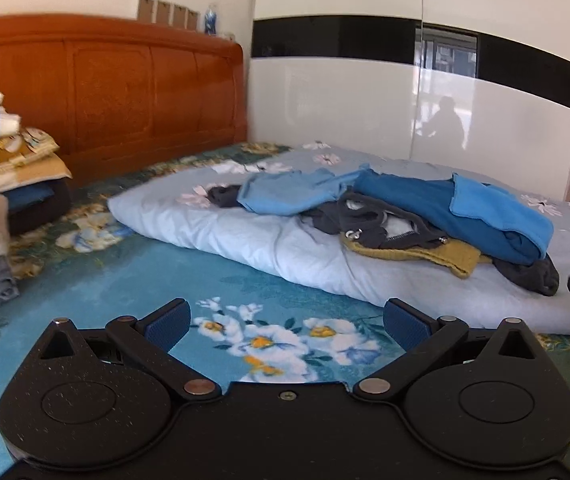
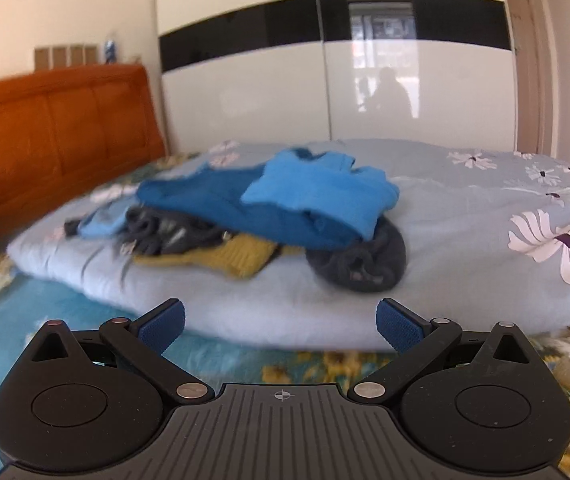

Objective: Fold clothes
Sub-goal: 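Grasp the blue fleece jacket on the pile with the right gripper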

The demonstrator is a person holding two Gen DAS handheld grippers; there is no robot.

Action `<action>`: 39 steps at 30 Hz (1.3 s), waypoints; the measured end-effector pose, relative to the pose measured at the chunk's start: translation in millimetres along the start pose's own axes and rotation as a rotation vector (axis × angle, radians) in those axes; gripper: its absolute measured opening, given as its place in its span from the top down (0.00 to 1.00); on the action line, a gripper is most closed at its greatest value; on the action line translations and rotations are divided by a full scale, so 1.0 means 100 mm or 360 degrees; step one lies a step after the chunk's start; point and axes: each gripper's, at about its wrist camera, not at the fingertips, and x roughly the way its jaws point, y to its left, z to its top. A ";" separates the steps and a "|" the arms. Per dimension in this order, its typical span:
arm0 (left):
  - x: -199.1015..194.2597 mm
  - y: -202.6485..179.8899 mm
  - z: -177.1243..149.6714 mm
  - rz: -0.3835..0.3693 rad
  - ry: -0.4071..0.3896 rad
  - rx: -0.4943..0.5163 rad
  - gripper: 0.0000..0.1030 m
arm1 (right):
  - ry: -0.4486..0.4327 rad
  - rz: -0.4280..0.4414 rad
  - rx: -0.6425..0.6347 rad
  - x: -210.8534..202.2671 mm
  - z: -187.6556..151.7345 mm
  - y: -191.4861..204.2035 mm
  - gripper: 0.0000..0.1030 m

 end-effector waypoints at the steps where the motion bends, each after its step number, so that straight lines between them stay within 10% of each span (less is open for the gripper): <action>1: 0.05 0.01 0.02 -0.0012 0.0013 -0.0016 0.01 | -0.0009 -0.0004 0.0001 0.06 0.01 -0.02 0.00; 28: 0.99 -0.18 0.09 0.0013 0.0087 0.0113 0.04 | -0.0045 -0.0341 -0.0283 1.62 0.49 -0.05 0.03; 39: 0.99 -0.20 0.02 -0.0020 0.0092 0.0140 0.03 | -0.0026 -0.0478 -0.0199 1.85 0.54 -0.06 0.56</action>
